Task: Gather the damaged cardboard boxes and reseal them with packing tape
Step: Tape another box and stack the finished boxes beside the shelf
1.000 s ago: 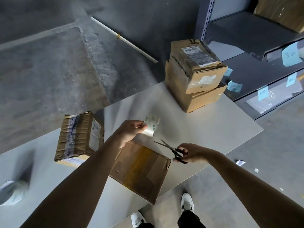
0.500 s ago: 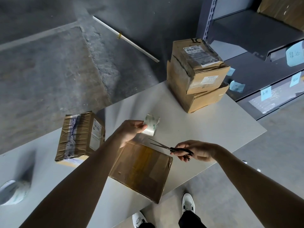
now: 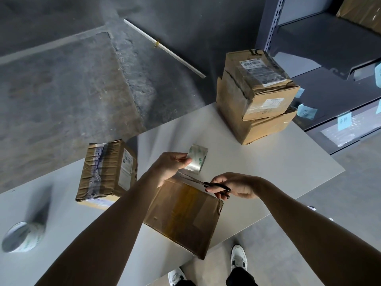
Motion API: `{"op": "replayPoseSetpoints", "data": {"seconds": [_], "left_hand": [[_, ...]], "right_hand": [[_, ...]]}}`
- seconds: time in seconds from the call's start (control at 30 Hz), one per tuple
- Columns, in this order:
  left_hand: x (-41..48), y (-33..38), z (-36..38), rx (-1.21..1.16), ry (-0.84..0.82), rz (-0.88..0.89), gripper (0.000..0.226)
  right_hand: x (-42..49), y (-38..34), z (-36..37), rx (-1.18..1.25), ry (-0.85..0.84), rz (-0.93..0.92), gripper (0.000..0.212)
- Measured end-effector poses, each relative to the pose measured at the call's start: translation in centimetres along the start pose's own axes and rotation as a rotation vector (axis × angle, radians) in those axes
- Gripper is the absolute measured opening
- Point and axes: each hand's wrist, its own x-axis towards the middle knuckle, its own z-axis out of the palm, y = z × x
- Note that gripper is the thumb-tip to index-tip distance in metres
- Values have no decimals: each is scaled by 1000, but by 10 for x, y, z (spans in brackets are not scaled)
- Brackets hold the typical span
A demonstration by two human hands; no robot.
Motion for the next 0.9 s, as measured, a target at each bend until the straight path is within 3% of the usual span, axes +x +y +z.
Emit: {"op": "replayPoseSetpoints", "data": {"seconds": [0.23, 0.37, 0.57, 0.9], "left_hand": [[-3, 3, 2, -6, -6, 3, 33], [-3, 1, 2, -4, -6, 16, 33], [-4, -1, 3, 23, 5, 49, 32], [-4, 4, 8, -1, 72, 57, 30]], "right_hand": [[1, 1, 1, -29, 8, -7, 20], [3, 3, 1, -61, 8, -1, 35], [2, 4, -1, -70, 18, -22, 16], [-1, -1, -6, -83, 57, -23, 15]]}}
